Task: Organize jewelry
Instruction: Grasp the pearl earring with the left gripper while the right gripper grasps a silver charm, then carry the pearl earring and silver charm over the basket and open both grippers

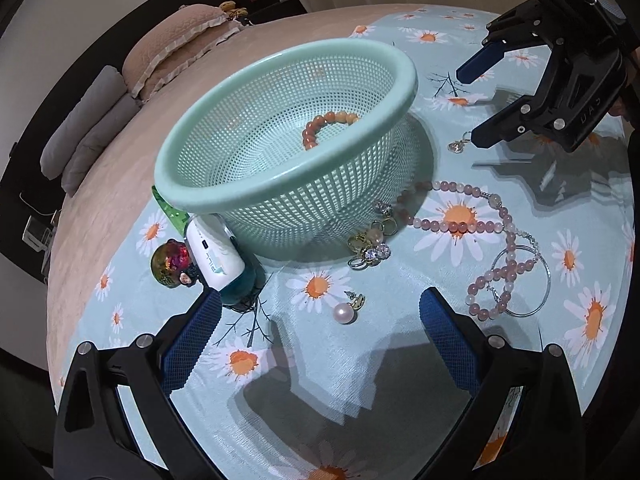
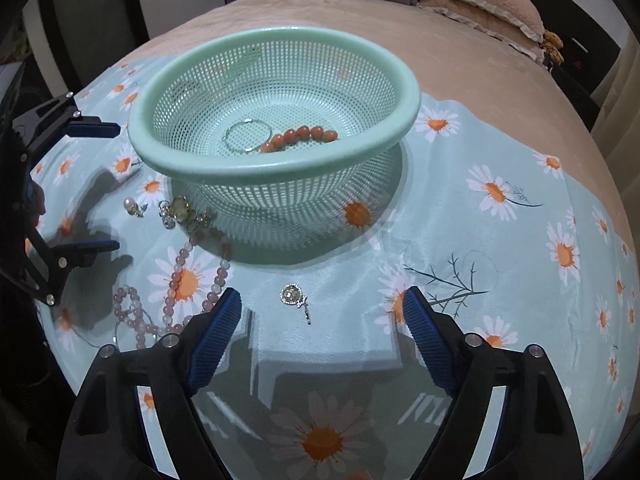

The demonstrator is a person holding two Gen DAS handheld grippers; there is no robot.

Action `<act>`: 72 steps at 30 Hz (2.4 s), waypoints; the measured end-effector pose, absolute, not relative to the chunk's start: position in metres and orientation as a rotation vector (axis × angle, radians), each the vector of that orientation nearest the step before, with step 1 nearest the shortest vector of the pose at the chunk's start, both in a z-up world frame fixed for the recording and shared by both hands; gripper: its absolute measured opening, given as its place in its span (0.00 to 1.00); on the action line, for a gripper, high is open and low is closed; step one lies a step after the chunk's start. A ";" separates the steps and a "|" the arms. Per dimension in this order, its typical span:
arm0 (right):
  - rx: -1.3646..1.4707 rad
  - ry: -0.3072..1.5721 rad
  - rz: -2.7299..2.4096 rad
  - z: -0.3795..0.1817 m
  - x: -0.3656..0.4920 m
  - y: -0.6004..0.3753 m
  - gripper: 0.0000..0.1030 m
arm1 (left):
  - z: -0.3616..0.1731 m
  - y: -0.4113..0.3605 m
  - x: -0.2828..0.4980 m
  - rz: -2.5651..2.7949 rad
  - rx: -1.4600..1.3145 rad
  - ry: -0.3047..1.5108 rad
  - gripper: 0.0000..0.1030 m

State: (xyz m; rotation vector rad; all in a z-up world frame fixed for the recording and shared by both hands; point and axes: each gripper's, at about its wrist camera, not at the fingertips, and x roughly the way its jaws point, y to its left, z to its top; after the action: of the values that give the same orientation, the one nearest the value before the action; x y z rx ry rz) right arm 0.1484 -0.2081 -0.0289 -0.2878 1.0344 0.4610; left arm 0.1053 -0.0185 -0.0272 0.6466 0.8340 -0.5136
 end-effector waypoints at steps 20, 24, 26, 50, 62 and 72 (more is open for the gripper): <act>-0.463 1.092 0.491 -0.051 0.136 -0.170 0.04 | -0.047 -0.024 0.116 -0.618 0.538 0.957 0.42; -0.474 1.094 0.486 -0.050 0.135 -0.167 0.04 | -0.046 -0.021 0.121 -0.645 0.479 0.995 0.33; -0.478 1.094 0.487 -0.049 0.135 -0.168 0.04 | -0.046 -0.020 0.123 -0.661 0.439 1.024 0.18; -0.422 0.957 0.578 0.013 0.112 -0.202 0.04 | 0.000 0.010 0.121 -0.561 0.410 1.070 0.11; -0.354 0.847 0.577 0.049 0.123 -0.206 0.04 | 0.045 0.016 0.134 -0.500 0.367 0.964 0.11; -0.349 0.886 0.567 0.035 0.136 -0.210 0.04 | 0.055 0.002 0.147 -0.533 0.365 0.930 0.11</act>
State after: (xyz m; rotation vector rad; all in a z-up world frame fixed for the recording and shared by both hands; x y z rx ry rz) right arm 0.1362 -0.2102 0.0346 -0.3493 0.8861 0.5667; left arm 0.1468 0.0024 0.0547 0.3653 0.9304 -0.5328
